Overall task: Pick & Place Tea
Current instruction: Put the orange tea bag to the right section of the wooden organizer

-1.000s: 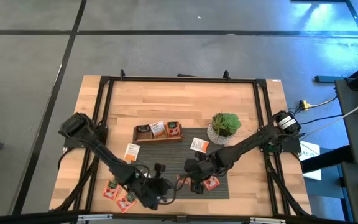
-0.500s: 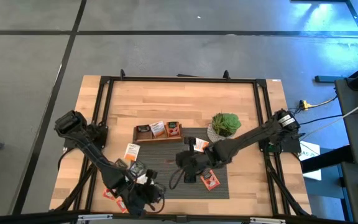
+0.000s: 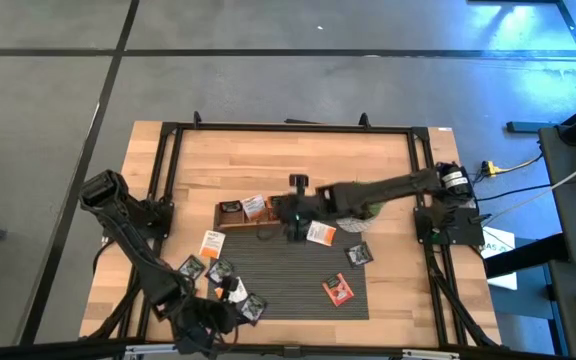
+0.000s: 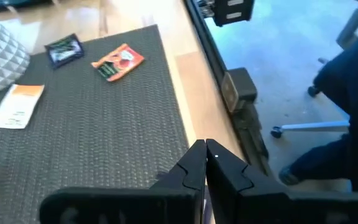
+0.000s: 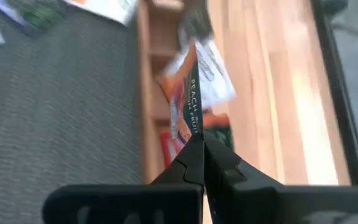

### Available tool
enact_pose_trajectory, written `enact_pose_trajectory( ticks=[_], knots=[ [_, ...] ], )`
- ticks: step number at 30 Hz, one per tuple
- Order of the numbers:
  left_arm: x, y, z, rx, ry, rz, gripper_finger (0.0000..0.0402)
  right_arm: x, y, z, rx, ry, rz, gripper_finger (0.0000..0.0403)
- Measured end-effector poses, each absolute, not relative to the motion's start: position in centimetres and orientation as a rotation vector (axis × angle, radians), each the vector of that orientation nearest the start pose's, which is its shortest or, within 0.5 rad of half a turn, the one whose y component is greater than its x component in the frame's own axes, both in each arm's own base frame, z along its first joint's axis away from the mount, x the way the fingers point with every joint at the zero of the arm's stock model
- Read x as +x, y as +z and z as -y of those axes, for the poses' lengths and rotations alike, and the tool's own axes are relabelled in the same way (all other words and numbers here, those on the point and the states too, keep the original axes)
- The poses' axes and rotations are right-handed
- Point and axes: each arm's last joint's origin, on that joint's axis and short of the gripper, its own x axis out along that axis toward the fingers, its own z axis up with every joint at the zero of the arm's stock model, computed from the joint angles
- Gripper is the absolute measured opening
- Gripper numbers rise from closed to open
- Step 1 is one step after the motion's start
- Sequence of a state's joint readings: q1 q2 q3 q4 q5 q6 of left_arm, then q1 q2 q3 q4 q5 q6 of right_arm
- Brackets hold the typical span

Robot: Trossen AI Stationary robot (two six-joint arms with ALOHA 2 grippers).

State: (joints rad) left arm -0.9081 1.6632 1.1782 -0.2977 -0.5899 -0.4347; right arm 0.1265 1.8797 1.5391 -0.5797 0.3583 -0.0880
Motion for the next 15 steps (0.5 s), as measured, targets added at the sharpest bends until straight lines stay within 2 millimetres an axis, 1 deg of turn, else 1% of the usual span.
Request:
enact_pose_trajectory(
  ticks=[3, 6, 9, 12, 15],
  knots=[
    [23.5, 23.9, 26.6, 0.100, -0.146, -0.626, 0.0008, 40.2, 24.3, -2.0, -0.273, -0.190, -0.983, 0.0004],
    [23.9, 23.6, 26.3, 0.077, -0.136, -0.632, 0.0010, 40.0, 22.9, -0.9, -0.231, -0.181, -0.995, 0.0004],
    [24.0, 23.3, 26.0, 0.082, -0.129, -0.641, 0.0009, 40.0, 21.9, -0.4, -0.204, -0.166, -0.969, 0.0005],
    [24.1, 22.9, 25.7, 0.077, -0.119, -0.651, 0.0006, 40.1, 21.0, -0.4, -0.190, -0.140, -0.930, 0.0005],
    [24.1, 22.6, 25.5, 0.072, -0.106, -0.657, 0.0005, 40.0, 20.7, -0.5, -0.189, -0.134, -0.934, 0.0006]
  ],
)
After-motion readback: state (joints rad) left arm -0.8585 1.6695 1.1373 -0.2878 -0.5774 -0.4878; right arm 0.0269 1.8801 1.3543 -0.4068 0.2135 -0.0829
